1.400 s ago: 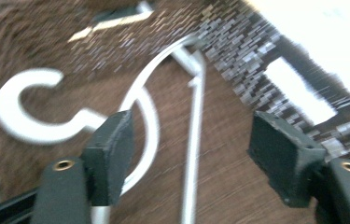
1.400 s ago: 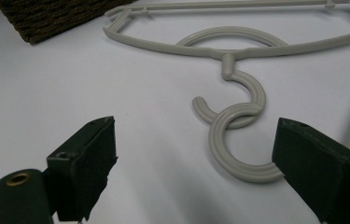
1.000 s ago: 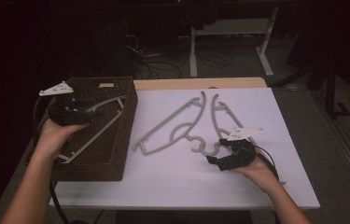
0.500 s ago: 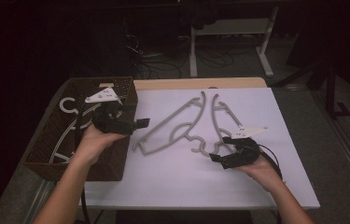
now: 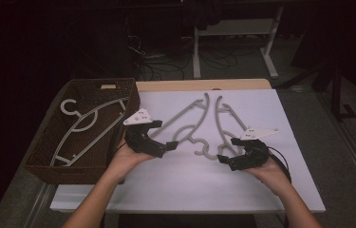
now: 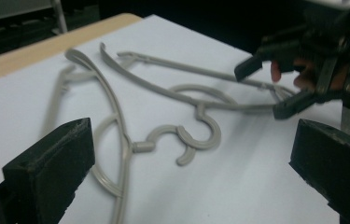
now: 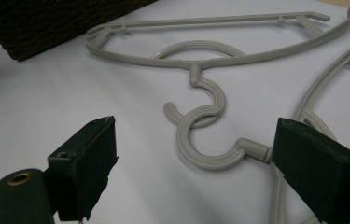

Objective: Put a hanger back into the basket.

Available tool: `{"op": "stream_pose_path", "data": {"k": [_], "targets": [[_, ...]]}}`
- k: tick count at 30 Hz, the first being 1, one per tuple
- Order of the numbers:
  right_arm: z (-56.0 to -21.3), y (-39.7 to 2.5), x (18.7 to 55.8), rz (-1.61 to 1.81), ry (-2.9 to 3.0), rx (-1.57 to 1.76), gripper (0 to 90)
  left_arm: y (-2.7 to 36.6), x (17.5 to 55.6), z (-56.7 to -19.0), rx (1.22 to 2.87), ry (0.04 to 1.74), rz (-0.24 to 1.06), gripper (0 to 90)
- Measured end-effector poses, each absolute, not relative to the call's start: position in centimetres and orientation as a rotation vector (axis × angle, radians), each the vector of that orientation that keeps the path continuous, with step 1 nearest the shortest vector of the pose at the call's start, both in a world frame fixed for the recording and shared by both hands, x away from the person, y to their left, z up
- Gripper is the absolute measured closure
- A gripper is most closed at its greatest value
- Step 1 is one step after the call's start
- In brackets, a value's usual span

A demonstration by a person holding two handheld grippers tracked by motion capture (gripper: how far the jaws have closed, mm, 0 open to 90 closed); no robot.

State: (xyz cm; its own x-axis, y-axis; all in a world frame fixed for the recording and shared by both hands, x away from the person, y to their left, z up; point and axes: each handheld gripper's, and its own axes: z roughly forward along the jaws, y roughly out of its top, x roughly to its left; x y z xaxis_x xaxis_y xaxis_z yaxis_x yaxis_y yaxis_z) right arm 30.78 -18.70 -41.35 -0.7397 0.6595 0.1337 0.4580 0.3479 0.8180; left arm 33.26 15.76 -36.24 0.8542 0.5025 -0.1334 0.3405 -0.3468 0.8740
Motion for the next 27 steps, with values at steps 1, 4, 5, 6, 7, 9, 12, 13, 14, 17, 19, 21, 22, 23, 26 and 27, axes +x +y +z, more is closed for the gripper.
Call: {"op": "stream_pose_path", "data": {"k": [1,4,5,6,7,9,12,13,14,17,19,21,22,23,26,27], "targets": [[-41.3,-18.8,30.8,1.342,2.386,1.012,13.3,15.6,33.2,-36.7,1.968,0.614,0.187,0.0],[-41.4,-19.1,30.8,1.335,2.381,1.029,13.4,15.3,33.2,-38.2,1.969,0.598,0.181,0.0],[-41.5,-19.3,30.8,1.331,2.378,1.035,13.3,15.2,33.1,-38.7,1.972,0.594,0.187,0.0],[-41.5,-19.4,30.8,1.329,2.374,1.044,13.3,15.2,33.1,-39.2,1.981,0.59,0.195,0.0],[-41.5,-19.5,30.9,1.327,2.37,1.046,13.3,15.2,33.1,-39.7,1.987,0.587,0.197,0.0],[-41.5,-19.8,30.9,1.308,2.363,1.049,13.4,15.3,33.2,-40.5,1.99,0.588,0.179,0.0],[-41.6,-20.3,30.8,1.281,2.357,1.066,13.4,15.2,33.3,-41.5,2.016,0.593,0.184,0.0],[-41.7,-20.5,30.8,1.28,2.352,1.072,13.3,15.2,33.3,-41.7,2.024,0.598,0.187,0.0],[-41.8,-20.7,30.7,1.273,2.349,1.079,13.4,15.2,33.4,-41.8,2.025,0.599,0.19,0.0],[-41.8,-21.4,30.8,1.25,2.344,1.085,13.3,15.1,33.4,-42.1,2.03,0.607,0.184,0.0],[-41.8,-21.9,30.9,1.223,2.345,1.109,14.9,15.1,33.4,-42.3,2.028,0.613,0.181,0.0],[-41.7,-22.7,30.9,1.196,2.335,1.129,23.2,15.2,33.4,-42.4,2.032,0.616,0.179,0.0],[-41.7,-23.2,30.9,1.19,2.331,1.146,30.7,15.2,33.5,-42.4,2.032,0.617,0.177,0.0],[-41.7,-23.7,30.8,1.185,2.331,1.163,36.8,15.2,33.5,-42.4,2.03,0.619,0.172,0.0],[-42.2,-25.5,30.6,1.114,2.346,1.195,59.4,15.2,33.6,-42.6,2.031,0.622,0.166,0.0],[-42.2,-25.5,30.6,1.114,2.346,1.195,59.4,15.2,33.6,-42.6,2.032,0.622,0.164,0.0]]}}
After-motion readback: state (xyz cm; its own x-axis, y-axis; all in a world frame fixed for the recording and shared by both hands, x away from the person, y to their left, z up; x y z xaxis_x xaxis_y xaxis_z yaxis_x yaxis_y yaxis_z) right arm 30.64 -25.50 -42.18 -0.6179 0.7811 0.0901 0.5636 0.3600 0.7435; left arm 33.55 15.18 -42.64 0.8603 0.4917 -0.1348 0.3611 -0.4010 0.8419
